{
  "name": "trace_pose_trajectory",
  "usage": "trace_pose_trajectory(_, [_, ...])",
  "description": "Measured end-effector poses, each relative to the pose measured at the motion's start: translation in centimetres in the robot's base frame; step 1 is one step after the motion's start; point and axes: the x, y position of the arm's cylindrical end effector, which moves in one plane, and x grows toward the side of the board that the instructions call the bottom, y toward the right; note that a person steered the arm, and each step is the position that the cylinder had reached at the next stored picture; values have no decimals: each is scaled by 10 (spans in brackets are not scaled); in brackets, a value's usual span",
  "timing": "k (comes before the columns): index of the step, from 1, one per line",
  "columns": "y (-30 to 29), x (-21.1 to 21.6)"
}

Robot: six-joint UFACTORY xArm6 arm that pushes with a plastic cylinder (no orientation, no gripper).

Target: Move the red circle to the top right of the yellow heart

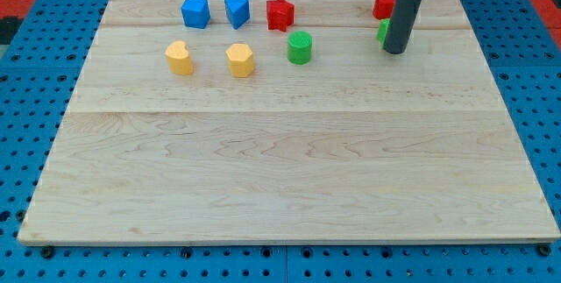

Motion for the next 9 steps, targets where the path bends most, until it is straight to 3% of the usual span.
trace_pose_trajectory(2, [-99, 32])
trace_pose_trajectory(3, [-108, 91])
trace_pose_trajectory(4, [-179, 81])
trace_pose_trajectory(5, [-187, 29])
trace_pose_trajectory(7, [-178, 24])
trace_pose_trajectory(8, [-151, 60])
trace_pose_trajectory(9, [-34, 46])
